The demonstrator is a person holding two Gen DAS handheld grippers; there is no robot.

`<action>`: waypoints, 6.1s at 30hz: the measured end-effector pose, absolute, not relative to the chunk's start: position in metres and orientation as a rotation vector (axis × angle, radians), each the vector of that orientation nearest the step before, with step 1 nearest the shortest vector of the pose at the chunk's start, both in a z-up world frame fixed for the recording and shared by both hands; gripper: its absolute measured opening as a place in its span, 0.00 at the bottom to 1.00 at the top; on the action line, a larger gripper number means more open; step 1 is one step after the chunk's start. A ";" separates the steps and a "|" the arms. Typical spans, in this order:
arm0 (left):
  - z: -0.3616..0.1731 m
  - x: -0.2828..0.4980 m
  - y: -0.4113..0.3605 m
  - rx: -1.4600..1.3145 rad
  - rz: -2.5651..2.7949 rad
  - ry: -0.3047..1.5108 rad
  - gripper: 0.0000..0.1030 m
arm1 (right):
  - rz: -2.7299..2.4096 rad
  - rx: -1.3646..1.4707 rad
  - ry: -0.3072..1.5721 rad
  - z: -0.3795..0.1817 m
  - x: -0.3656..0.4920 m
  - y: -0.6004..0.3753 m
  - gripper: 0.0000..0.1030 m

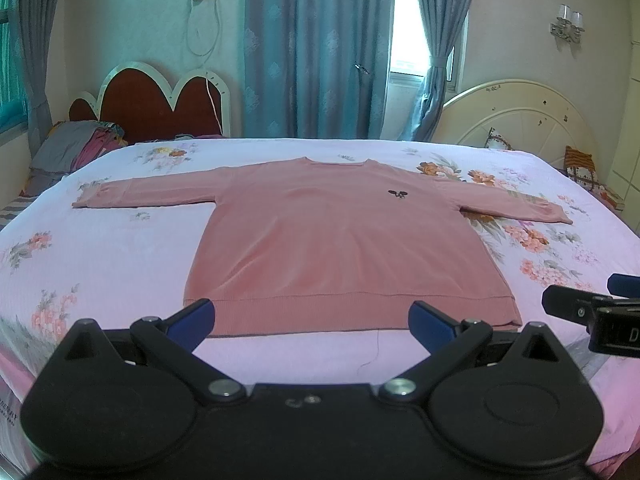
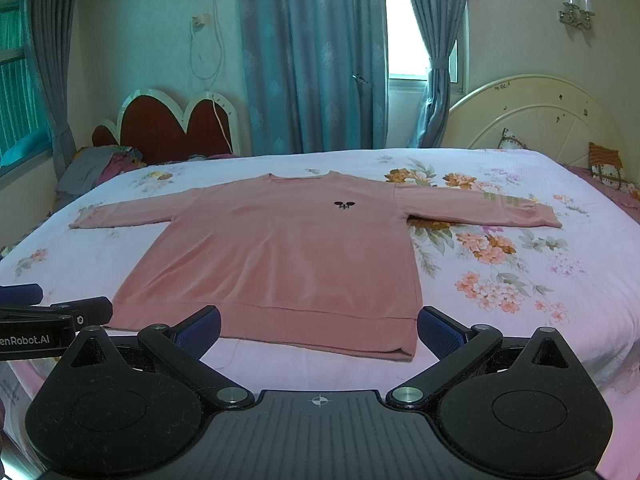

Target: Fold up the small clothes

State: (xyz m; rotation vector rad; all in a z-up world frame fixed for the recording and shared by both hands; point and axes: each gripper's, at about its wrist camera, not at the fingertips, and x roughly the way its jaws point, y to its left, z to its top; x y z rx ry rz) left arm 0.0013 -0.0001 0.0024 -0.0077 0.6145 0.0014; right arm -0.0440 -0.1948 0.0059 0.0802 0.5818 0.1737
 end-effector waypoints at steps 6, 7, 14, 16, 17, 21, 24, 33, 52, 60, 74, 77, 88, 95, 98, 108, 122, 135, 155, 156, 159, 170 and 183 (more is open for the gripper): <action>0.001 0.001 0.001 -0.010 0.005 0.617 1.00 | 0.174 0.079 0.582 0.005 -0.044 -0.195 1.00; 0.001 0.001 0.001 -0.011 0.004 0.616 1.00 | 0.175 0.079 0.582 0.005 -0.045 -0.195 1.00; 0.001 0.001 0.001 -0.009 0.006 0.615 1.00 | 0.176 0.081 0.580 0.003 -0.046 -0.195 1.00; 0.001 0.001 0.002 -0.010 0.008 0.615 1.00 | 0.176 0.081 0.579 0.004 -0.046 -0.195 1.00; 0.001 0.001 0.002 -0.010 0.008 0.615 1.00 | 0.176 0.082 0.580 0.004 -0.046 -0.195 1.00; 0.000 0.002 0.003 -0.009 0.011 0.620 1.00 | 0.173 0.086 0.582 0.003 -0.043 -0.194 1.00; -0.002 0.008 0.005 -0.012 0.009 0.619 1.00 | 0.170 0.087 0.582 0.002 -0.034 -0.195 1.00; 0.001 0.052 0.015 -0.041 0.031 0.571 1.00 | 0.131 0.102 0.563 0.006 0.012 -0.196 1.00; -0.003 0.184 0.006 0.047 -0.208 0.561 1.00 | -0.015 0.102 0.524 0.015 0.137 -0.194 1.00; -0.016 0.223 -0.038 0.082 -0.292 0.583 1.00 | -0.129 0.168 0.538 0.003 0.178 -0.257 1.00; -0.053 0.360 -0.124 0.023 -0.206 0.702 1.00 | -0.322 0.389 0.576 -0.068 0.297 -0.485 0.99; -0.060 0.379 -0.149 0.040 -0.205 0.725 1.00 | -0.346 0.444 0.595 -0.087 0.317 -0.524 0.68; -0.083 0.416 -0.202 0.107 -0.176 0.796 1.00 | -0.363 0.758 0.652 -0.169 0.355 -0.624 0.52; -0.082 0.432 -0.190 0.065 -0.123 0.815 1.00 | -0.351 0.791 0.640 -0.179 0.370 -0.639 0.19; -0.078 0.437 -0.179 0.036 -0.102 0.796 1.00 | -0.327 0.751 0.647 -0.168 0.375 -0.639 0.09; -0.087 0.440 -0.116 0.015 -0.063 0.849 1.00 | -0.352 0.556 0.615 -0.137 0.405 -0.603 0.08; -0.108 0.434 0.041 -0.124 -0.042 0.873 1.00 | 0.115 0.295 0.661 -0.097 0.483 -0.293 0.08; -0.106 0.416 0.129 -0.265 -0.033 0.839 0.94 | 0.377 -0.003 0.775 -0.156 0.494 -0.066 0.09; -0.161 0.533 -0.007 -0.279 -0.355 0.950 0.28 | -0.114 0.384 0.812 -0.159 0.422 -0.309 0.34; -0.162 0.536 -0.011 -0.278 -0.352 0.948 0.24 | -0.101 0.394 0.813 -0.161 0.428 -0.312 0.34; -0.160 0.538 -0.011 -0.281 -0.363 0.937 0.06 | -0.064 0.372 0.815 -0.163 0.440 -0.313 0.34; -0.134 0.477 0.058 -0.276 -0.197 0.735 0.05 | -0.043 0.258 0.797 -0.173 0.437 -0.309 0.25; -0.150 0.470 0.072 -0.283 -0.156 0.752 0.84 | 0.042 0.168 0.767 -0.147 0.418 -0.308 0.26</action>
